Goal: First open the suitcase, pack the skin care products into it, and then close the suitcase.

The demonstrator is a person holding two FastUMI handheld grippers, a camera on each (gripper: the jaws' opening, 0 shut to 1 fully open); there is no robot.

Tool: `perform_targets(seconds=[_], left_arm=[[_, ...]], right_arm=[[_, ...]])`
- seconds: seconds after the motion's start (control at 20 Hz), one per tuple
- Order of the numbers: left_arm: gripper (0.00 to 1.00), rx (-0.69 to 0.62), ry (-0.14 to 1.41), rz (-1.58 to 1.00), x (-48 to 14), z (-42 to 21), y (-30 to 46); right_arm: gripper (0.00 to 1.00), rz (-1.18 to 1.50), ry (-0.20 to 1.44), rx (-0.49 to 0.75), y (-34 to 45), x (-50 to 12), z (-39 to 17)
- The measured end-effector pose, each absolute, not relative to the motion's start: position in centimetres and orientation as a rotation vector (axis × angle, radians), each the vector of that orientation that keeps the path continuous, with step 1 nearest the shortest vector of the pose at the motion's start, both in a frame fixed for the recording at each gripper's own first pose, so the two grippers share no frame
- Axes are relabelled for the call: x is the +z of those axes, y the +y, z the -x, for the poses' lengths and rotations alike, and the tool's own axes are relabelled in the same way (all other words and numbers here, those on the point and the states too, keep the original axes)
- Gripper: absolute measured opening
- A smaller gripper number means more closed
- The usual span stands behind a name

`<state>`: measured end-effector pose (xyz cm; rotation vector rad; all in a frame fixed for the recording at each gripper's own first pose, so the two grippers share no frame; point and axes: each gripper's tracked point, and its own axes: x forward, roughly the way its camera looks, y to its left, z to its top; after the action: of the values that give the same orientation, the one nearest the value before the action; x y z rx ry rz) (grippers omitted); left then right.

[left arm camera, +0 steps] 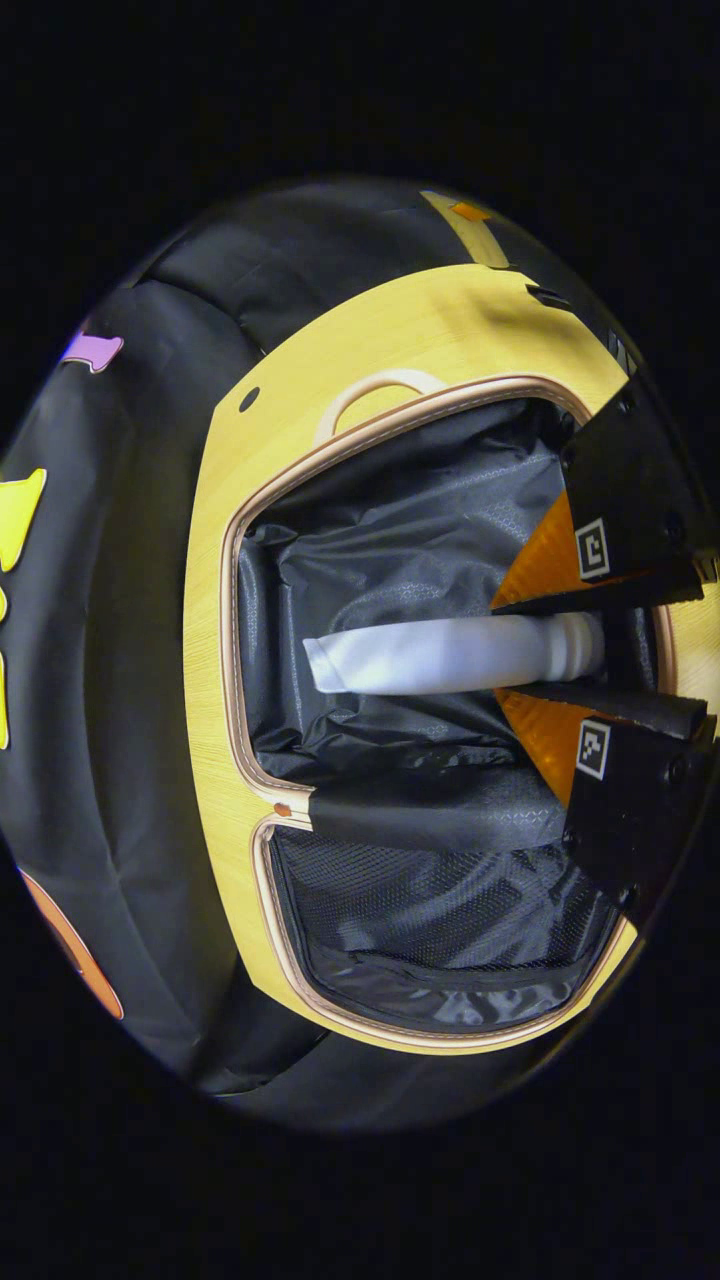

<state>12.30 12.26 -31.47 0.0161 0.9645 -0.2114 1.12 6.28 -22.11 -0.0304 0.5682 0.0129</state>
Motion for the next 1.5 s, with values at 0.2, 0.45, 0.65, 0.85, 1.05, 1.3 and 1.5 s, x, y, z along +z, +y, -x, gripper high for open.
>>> perform_targets(seconds=[0.2,0.45,0.65,0.85,1.05,1.3,1.5], left_arm=[[0.37,-0.173,1.019,0.022,-33.3,-11.8,12.8],[0.37,-0.137,1.027,0.071,-34.0,-11.1,13.3],[0.43,-0.116,0.99,0.092,-33.5,-11.0,13.0],[0.7,-0.111,0.911,0.139,-31.1,-10.6,12.4],[0.88,-0.142,0.774,0.162,-26.5,-8.4,13.2],[0.9,-0.145,0.472,0.014,-17.9,-4.5,17.2],[0.92,-0.103,0.225,-0.105,-10.7,-2.5,18.4]], right_arm=[[0.48,0.055,0.568,0.025,6.7,-21.6,-0.7],[0.48,0.078,0.57,0.07,9.0,-21.2,-0.6],[0.46,0.099,0.552,0.153,13.1,-19.5,-2.7],[0.48,0.114,0.487,0.24,17.9,-15.5,-6.3],[0.48,0.035,0.487,0.303,22.9,-14.0,-9.6],[0.48,-0.003,0.553,0.372,29.9,-16.2,-11.3],[0.46,-0.021,0.634,0.402,34.8,-20.3,-11.2]])
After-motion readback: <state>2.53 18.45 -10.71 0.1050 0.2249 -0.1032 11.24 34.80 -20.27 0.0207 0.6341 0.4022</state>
